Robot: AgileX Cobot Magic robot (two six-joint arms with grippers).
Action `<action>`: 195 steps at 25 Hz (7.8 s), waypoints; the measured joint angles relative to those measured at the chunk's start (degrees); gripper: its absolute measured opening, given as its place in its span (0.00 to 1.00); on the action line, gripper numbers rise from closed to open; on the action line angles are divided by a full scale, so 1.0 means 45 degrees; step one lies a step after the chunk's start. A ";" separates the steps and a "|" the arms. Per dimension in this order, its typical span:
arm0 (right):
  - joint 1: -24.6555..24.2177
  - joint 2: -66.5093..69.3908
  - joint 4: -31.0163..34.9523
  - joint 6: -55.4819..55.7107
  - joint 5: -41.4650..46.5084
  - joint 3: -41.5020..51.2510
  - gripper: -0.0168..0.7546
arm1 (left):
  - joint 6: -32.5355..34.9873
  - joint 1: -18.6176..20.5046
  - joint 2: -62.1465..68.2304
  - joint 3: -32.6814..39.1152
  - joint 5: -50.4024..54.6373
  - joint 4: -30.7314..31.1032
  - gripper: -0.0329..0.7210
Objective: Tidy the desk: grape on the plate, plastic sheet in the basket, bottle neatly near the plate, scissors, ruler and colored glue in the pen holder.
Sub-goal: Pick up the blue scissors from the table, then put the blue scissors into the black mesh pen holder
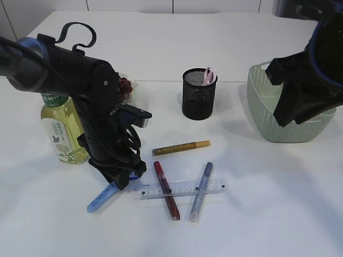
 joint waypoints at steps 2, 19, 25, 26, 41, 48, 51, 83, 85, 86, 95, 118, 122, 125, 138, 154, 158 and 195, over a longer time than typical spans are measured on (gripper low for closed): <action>0.0000 0.0000 0.0000 0.0000 0.0000 0.0000 0.33 | -0.0054 0.0000 -0.0065 0.0000 0.0000 0.0000 0.28; 0.0000 -0.0008 0.0000 -0.0303 0.0005 0.0000 0.33 | -0.0089 0.0000 -0.0840 -0.0237 -0.1008 -0.0089 0.28; 0.0000 -0.0962 -0.0225 -0.0471 -0.0577 0.0009 0.33 | -0.0089 0.0000 -0.0840 -0.1036 -0.1576 -0.0198 0.28; 0.0000 -0.1104 -0.0414 -0.0471 -0.0598 0.0009 0.33 | -0.0089 0.0000 -0.0840 -0.1191 -0.1711 -0.0253 0.28; 0.0000 -0.1266 -0.4261 0.0844 -0.0065 0.0009 0.33 | -0.0089 -0.0041 -0.0840 -0.1953 -0.4324 -0.0847 0.28; 0.0000 -0.0930 -0.4322 0.0875 -0.0064 0.0514 0.33 | -0.0089 -0.0293 -0.0840 -0.1953 -0.6148 -0.0949 0.28; 0.0000 -0.0883 -0.4350 0.0875 -0.0355 0.0974 0.33 | -0.0098 -0.0470 -0.0863 -0.1953 -0.7052 -0.0949 0.28; 0.0000 -0.0883 -0.4389 0.1120 -0.2907 0.1734 0.33 | -0.0117 -0.1066 0.0380 -0.1953 -1.8382 -0.0271 0.28; 0.0000 -0.0883 -0.4389 0.1120 -0.2932 0.1734 0.33 | -0.0117 -0.1066 0.0690 -0.1953 -1.9188 -0.0161 0.28; 0.0000 -0.0883 -0.4389 0.1120 -0.2957 0.1734 0.33 | -0.0117 -0.1066 0.0835 -0.1953 -1.9487 -0.0160 0.28; 0.0000 -0.0883 -0.4481 0.1120 -0.3313 0.1734 0.33 | -0.0117 -0.1066 0.2001 -0.2159 -2.0870 -0.0113 0.28; 0.0000 -0.0883 -0.4723 0.1144 -0.3653 0.1734 0.33 | -0.0126 -0.1066 0.3560 -0.3362 -2.0381 -0.0113 0.28; 0.0000 -0.0883 -0.4723 0.1144 -0.3674 0.1734 0.33 | -0.0126 -0.1066 0.3778 -0.3362 -2.0327 -0.0113 0.28; 0.0000 -0.0883 -0.4723 0.1144 -0.3680 0.1734 0.33 | -0.0126 -0.1066 0.3912 -0.3362 -2.0327 -0.0136 0.28; 0.0000 -0.0883 -0.4723 0.1144 -0.3827 0.1734 0.33 | -0.0126 -0.1018 0.3959 -0.3362 -2.0327 -0.0198 0.29; 0.0000 -0.0883 -0.4772 0.1144 -0.3827 0.1734 0.33 | -0.0126 -0.0941 0.3959 -0.3362 -1.9899 -0.0721 0.32; 0.0000 -0.0883 -0.4771 0.1144 -0.3827 0.1734 0.33 | -0.0126 -0.0941 0.3959 -0.3362 -1.9875 -0.0721 0.32; 0.0000 -0.0883 -0.4771 0.1171 -0.3827 0.1734 0.33 | -0.0126 -0.0941 0.3959 -0.3362 -1.9246 -0.0732 0.36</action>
